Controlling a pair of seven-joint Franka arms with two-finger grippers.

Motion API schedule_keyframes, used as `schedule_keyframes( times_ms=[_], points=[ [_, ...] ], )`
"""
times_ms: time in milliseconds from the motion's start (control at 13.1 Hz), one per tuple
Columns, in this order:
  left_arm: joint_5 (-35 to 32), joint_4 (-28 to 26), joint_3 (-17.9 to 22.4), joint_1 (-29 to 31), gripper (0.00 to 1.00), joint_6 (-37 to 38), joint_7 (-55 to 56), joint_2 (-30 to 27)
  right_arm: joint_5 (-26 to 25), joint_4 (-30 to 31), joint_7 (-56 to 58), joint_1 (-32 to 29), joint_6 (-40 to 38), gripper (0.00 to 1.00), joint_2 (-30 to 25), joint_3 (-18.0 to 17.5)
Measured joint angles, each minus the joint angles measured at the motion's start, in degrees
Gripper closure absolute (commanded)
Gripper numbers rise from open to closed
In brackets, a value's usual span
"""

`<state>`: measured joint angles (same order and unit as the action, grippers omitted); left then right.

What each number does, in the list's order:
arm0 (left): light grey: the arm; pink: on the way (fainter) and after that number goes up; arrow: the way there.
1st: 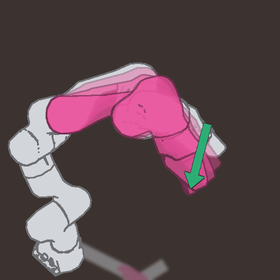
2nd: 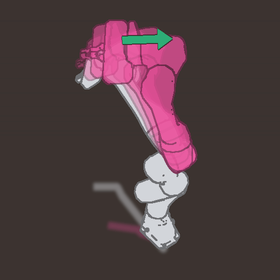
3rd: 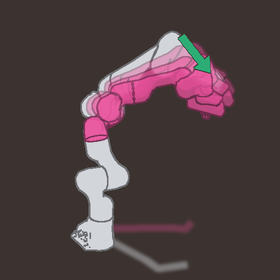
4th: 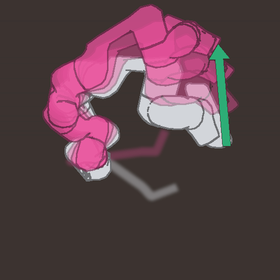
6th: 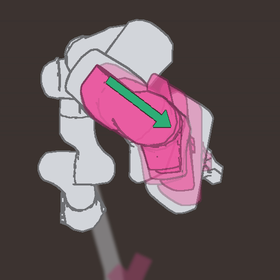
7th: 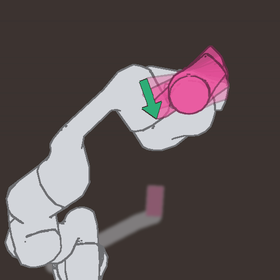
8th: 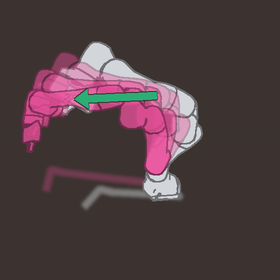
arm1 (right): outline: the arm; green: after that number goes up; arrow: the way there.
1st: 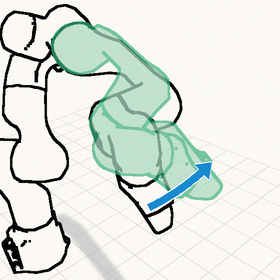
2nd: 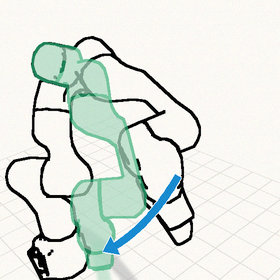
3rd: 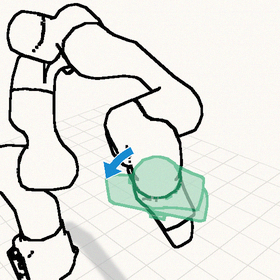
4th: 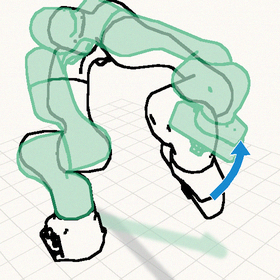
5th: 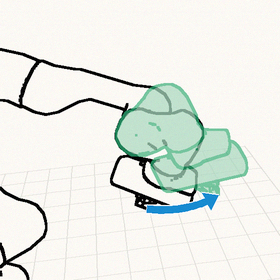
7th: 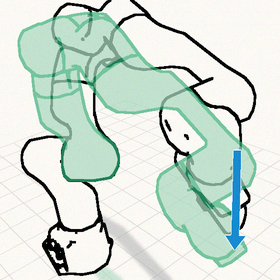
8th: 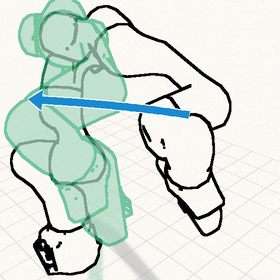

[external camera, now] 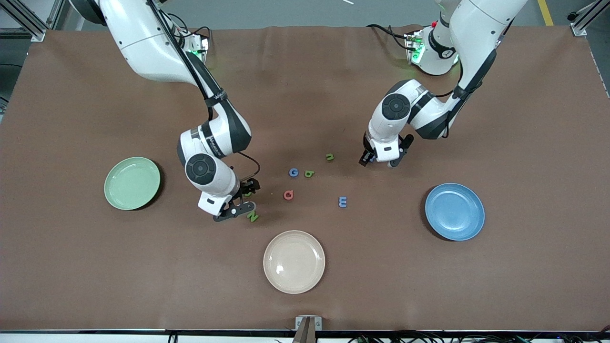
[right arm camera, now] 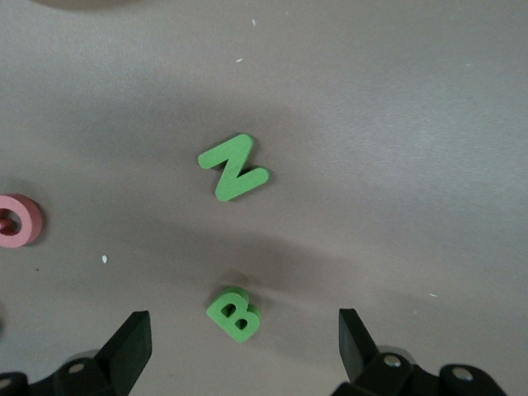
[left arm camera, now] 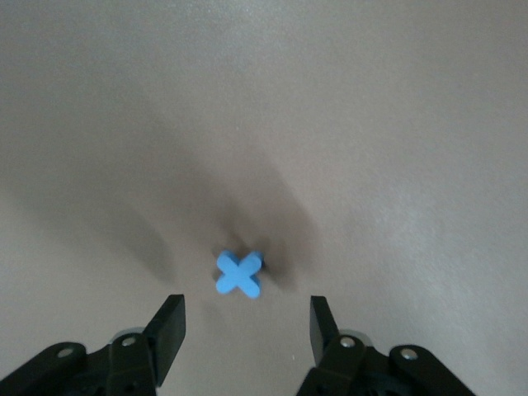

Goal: Sort upper and lower case letters into plates
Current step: 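Grasp the blue x with the left gripper while the right gripper grasps B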

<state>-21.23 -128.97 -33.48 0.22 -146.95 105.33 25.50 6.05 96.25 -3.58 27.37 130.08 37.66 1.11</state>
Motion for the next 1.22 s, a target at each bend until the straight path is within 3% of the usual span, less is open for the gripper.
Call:
schedule_keyframes(
  times_ms=[381,915,1220],
  points=[
    [-1.25,0.14,0.23,0.17,0.41,-0.62,1.72,1.87,0.00,4.46,0.13,0.44,2.22,0.03,0.33,-0.21],
    [-2.08,0.15,0.51,1.60,0.50,-0.62,1.74,2.01,0.00,4.94,0.09,1.85,3.80,0.28,0.32,-0.27],
    [-2.17,0.19,0.52,1.76,0.52,-1.40,1.74,2.68,0.00,4.95,0.09,1.83,4.97,0.34,0.32,-0.13]
  ],
)
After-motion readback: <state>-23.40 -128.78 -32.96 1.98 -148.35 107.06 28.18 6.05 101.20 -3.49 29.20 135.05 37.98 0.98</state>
